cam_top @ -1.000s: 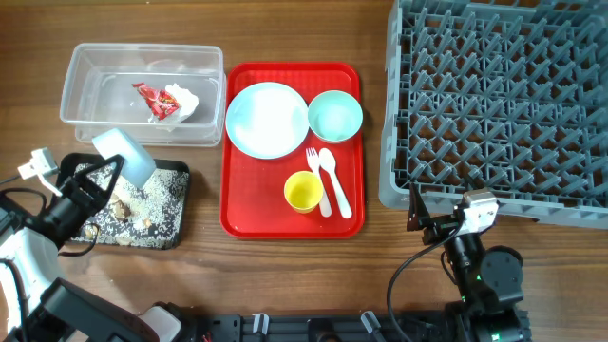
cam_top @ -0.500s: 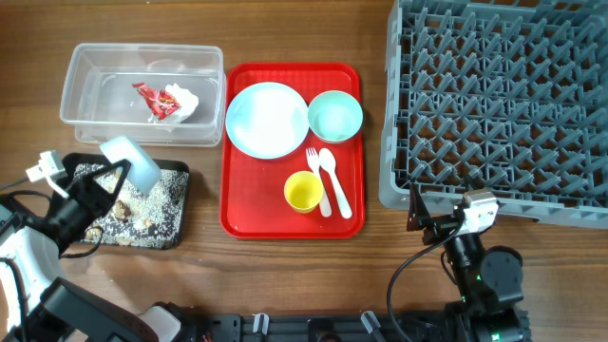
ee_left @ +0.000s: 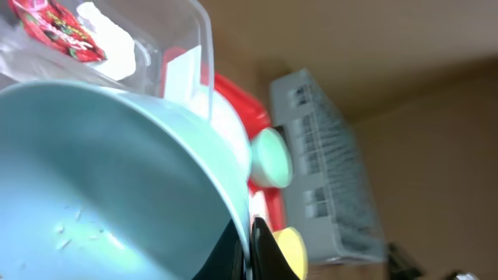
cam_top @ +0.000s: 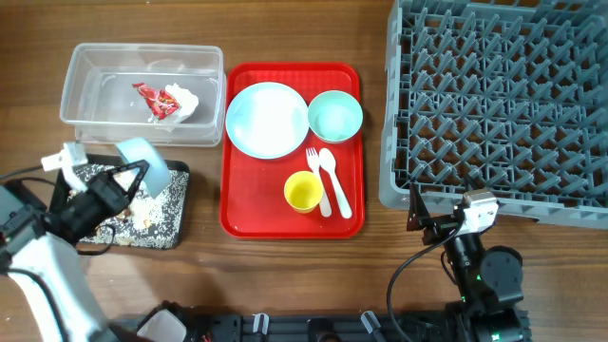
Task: Sort waste into correct bins and load items into the dishwasher rack
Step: 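Return the emptied blue bowl to the red tray with the left gripper, then move the left gripper to the yellow cup and grasp it, then lift the yellow cup with the left gripper toward the right arm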
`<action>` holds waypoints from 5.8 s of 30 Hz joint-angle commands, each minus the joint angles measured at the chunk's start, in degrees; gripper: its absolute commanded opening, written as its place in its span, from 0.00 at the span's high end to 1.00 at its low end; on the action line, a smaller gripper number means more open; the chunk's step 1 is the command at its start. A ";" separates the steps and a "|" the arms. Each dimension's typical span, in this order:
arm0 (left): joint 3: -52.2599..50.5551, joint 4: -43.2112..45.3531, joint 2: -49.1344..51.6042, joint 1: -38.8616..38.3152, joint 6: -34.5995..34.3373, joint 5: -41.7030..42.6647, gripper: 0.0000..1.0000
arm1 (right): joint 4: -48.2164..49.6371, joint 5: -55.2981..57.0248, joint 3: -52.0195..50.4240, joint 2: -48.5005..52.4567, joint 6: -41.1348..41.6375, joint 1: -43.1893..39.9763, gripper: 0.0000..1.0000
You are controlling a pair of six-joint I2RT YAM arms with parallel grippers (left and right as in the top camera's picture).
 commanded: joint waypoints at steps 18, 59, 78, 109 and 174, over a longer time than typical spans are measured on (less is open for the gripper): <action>3.37 7.37 -11.41 -59.52 -14.58 -49.24 0.96 | 0.20 -0.94 -0.09 -0.37 -0.52 -0.24 0.00; 3.37 7.43 13.57 -71.19 -20.55 -57.72 0.67 | 0.22 -0.94 -0.09 -0.37 -0.55 -0.24 0.00; 6.45 7.69 5.79 -71.08 -20.55 -58.40 0.36 | 0.22 -0.94 -0.09 -0.37 -0.52 -0.24 0.00; 6.43 14.56 19.58 -75.43 -20.57 -55.21 0.56 | 0.22 -0.94 -0.09 -0.37 -0.55 -0.24 0.00; 13.46 2.97 -6.05 -52.87 -23.28 -21.18 0.96 | 18.62 -42.25 0.90 4.66 61.11 -0.24 0.10</action>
